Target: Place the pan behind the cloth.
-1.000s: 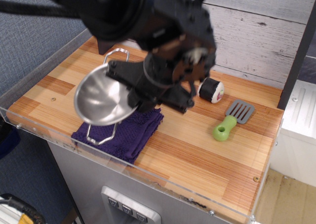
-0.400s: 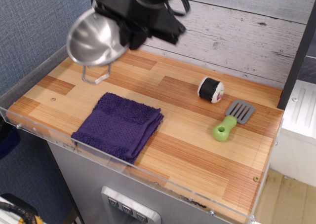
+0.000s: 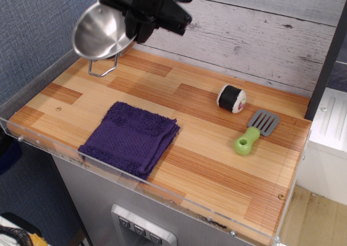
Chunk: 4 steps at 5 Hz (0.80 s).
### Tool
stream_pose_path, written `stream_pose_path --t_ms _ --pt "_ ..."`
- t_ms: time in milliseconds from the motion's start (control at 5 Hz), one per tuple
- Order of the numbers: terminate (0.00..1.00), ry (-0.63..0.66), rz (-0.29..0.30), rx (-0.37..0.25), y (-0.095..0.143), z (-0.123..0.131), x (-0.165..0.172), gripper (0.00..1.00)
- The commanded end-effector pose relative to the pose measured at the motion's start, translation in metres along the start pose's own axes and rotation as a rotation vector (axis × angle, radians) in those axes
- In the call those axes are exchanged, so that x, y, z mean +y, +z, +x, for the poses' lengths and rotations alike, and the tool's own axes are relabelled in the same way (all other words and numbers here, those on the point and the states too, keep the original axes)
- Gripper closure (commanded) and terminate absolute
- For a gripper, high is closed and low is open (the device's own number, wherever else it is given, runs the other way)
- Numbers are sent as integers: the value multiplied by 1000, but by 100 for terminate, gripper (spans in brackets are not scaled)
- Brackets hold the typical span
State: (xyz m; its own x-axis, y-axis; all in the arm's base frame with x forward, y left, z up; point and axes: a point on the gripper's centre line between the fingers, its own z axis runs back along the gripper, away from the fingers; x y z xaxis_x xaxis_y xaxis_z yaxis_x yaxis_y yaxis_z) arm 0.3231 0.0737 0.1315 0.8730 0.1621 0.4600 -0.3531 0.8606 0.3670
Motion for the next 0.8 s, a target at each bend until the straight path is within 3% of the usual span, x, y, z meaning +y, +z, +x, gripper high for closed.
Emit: stream_pose_path --t_ms 0,600 --pt "0 -25 -12 45 -44 12 -2 100" --pt "0 -69 -15 63 -85 30 -11 100"
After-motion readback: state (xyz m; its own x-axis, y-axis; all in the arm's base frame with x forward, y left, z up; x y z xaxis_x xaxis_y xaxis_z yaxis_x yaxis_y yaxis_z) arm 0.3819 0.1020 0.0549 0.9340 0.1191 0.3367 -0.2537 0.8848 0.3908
